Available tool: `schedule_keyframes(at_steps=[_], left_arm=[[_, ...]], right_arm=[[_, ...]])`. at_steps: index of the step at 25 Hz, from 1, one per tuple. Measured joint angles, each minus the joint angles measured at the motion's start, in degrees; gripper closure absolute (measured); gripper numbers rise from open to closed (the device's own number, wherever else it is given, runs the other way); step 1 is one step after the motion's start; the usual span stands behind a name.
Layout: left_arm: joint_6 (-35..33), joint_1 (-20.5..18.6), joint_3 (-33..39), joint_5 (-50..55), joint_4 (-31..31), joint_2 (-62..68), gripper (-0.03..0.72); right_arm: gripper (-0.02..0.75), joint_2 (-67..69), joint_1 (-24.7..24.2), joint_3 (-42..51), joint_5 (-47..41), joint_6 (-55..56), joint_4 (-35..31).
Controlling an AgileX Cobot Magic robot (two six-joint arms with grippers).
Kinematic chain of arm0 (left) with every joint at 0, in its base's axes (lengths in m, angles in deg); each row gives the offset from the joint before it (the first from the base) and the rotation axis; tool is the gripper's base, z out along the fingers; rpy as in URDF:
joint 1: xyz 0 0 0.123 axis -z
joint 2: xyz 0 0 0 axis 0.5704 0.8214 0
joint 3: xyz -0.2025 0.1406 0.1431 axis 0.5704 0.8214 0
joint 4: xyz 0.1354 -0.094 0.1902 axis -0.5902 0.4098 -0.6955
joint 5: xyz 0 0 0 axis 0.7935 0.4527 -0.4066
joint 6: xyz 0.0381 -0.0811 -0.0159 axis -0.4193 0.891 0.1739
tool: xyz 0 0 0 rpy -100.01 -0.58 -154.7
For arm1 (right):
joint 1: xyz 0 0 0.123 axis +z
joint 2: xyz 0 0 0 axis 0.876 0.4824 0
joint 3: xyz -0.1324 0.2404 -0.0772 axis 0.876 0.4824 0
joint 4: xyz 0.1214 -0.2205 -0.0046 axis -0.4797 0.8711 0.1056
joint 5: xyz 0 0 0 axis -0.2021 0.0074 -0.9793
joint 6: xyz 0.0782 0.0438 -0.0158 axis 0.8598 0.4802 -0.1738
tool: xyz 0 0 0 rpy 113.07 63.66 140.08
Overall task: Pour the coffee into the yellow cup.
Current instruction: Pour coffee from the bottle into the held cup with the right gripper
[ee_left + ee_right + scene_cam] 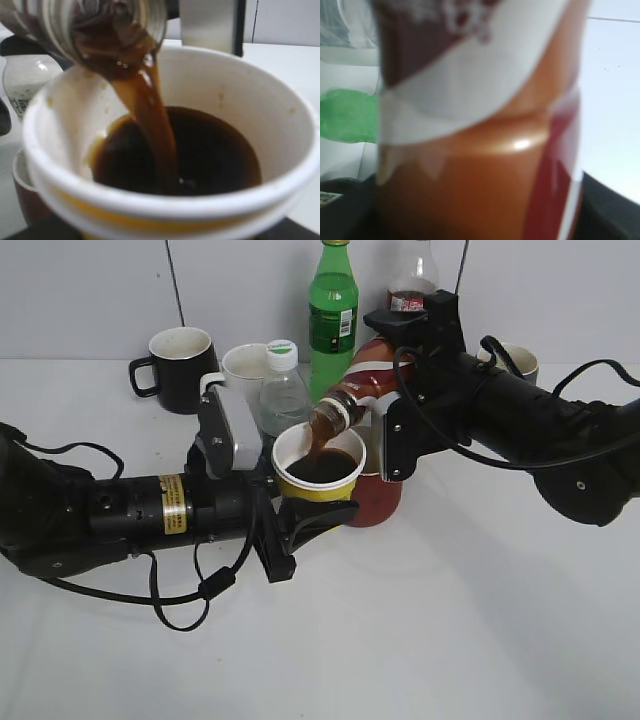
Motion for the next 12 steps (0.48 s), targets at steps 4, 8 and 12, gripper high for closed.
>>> schedule_keyframes(at_steps=[4,8,12], left_arm=[[0.0,0.0,0.0,0.0,-0.1,0.0,0.312],[0.0,0.0,0.0,0.0,-0.1,0.0,0.312],[0.0,0.0,0.0,-0.1,-0.1,0.0,0.312]], right_arm=[[0.234,0.0,0.0,0.0,0.0,0.1,0.0],[0.234,0.0,0.0,0.0,0.0,2.2,-0.1],[0.234,0.0,0.0,0.0,0.0,4.9,-0.1]])
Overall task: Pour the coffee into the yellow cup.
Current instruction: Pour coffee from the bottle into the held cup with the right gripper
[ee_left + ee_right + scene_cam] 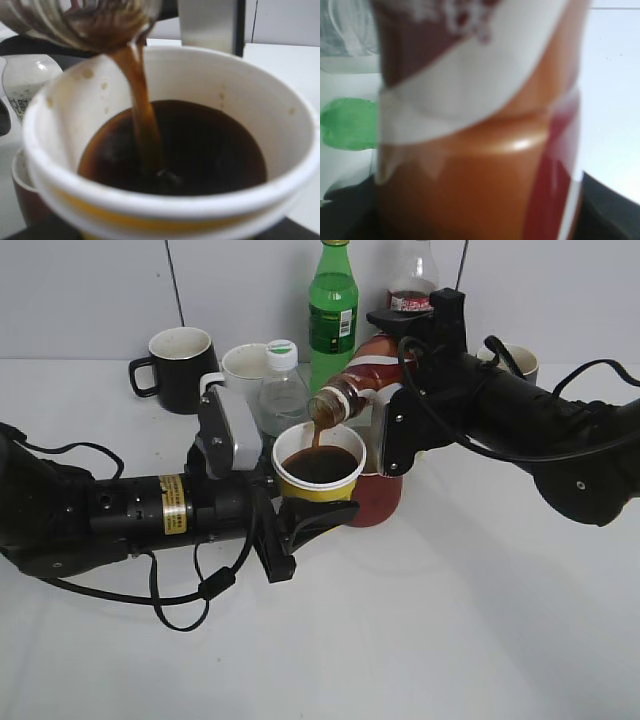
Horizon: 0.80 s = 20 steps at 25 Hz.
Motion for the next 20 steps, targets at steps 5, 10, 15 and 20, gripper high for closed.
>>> schedule_keyframes(at_steps=[5,10,15,20], left_arm=[[0.0,0.0,0.0,0.0,0.0,0.0,0.312],[0.0,0.0,0.0,0.0,0.7,0.0,0.312],[0.0,-0.2,0.0,-0.1,2.4,0.0,0.312],[0.0,-3.0,0.0,-0.9,2.6,0.0,0.312]], right_arm=[[0.234,0.0,0.0,0.0,0.0,5.8,0.0],[0.234,0.0,0.0,0.0,0.0,17.5,-1.2],[0.234,0.0,0.0,0.0,0.0,31.5,-2.3],[0.234,0.0,0.0,0.0,0.0,48.1,-2.6]])
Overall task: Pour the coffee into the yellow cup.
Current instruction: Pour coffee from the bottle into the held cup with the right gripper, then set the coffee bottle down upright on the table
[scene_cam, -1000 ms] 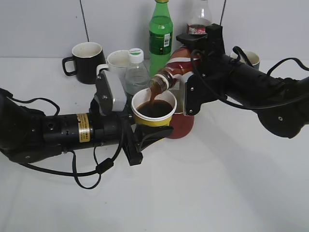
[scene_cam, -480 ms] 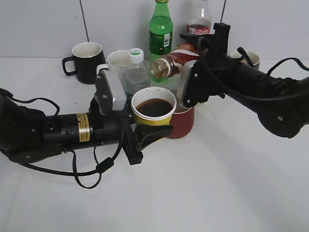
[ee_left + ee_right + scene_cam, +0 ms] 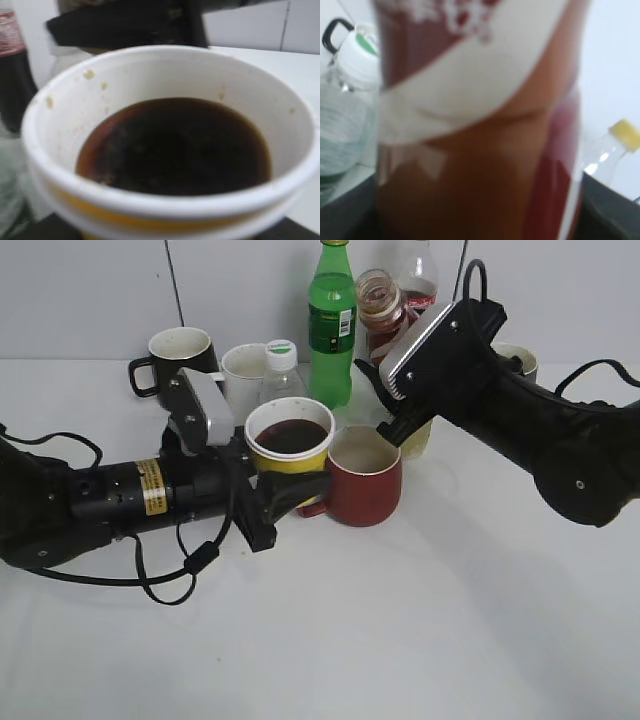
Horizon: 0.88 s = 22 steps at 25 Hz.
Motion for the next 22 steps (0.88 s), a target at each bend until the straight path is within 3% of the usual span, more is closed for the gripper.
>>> schedule_keyframes(at_steps=[6,15,22], left_arm=[[0.2,-5.0,0.3,-0.6,-0.9,0.0,0.312],[0.2,-12.4,4.9,-1.7,-0.8,0.0,0.312],[0.2,-14.3,5.2,-1.1,0.5,0.7,0.312]], right_arm=[[0.234,0.0,0.0,4.2,2.0,13.9,-3.1],[0.234,-0.1,0.0,16.9,9.0,19.7,-16.6],[0.234,1.9,0.0,18.6,9.4,20.4,-22.1]])
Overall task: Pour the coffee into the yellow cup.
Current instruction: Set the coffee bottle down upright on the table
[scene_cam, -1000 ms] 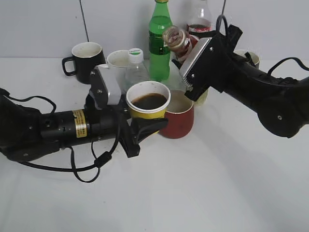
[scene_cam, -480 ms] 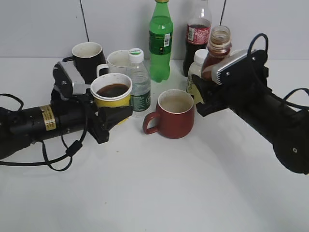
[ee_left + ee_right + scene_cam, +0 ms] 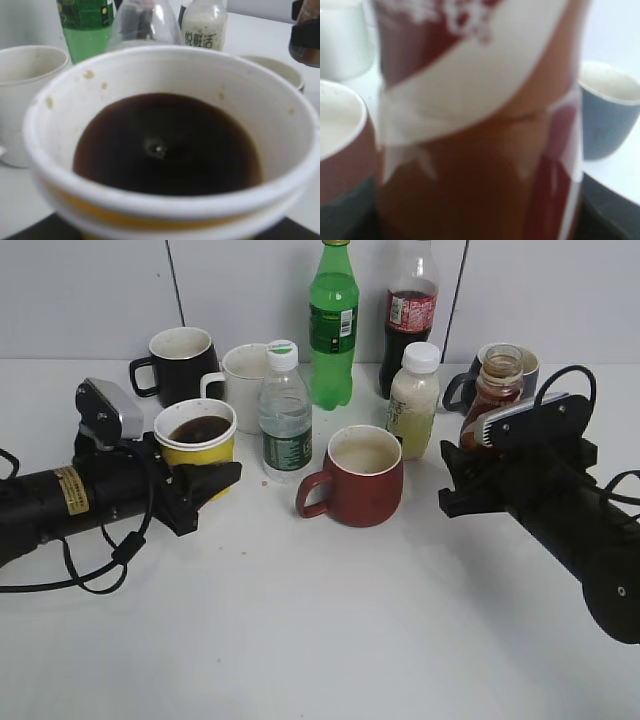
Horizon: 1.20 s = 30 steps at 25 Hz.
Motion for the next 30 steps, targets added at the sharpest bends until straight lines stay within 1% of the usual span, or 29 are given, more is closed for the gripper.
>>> schedule_keyframes(at_steps=[2,7,10,13,19,23,30], left_arm=[[0.0,0.0,0.0,0.1,0.7,0.7,0.312],[-3.4,0.0,0.0,0.2,4.0,2.2,0.315],[-3.9,0.0,0.0,-2.2,7.4,3.5,0.315],[-4.2,0.0,-0.4,-3.4,8.9,5.4,0.316],[-5.2,0.0,-2.5,-3.5,9.2,8.6,0.316],[-5.4,0.0,-5.3,-3.6,9.2,11.2,0.318],[-5.4,0.0,-7.2,-3.9,9.1,13.2,0.318]], right_arm=[[0.234,1.9,0.0,0.0,0.1,0.1,-1.1],[0.234,4.8,0.0,-0.3,0.0,1.4,-2.5],[0.234,6.3,0.0,-0.6,0.0,1.9,-3.2],[0.234,6.7,0.0,-0.7,0.0,2.5,-3.5],[0.234,6.7,0.0,-0.7,0.0,2.7,-3.8],[0.234,6.7,0.0,-0.7,0.0,2.7,-3.9],[0.234,6.7,0.0,-0.7,0.0,2.9,-4.1]])
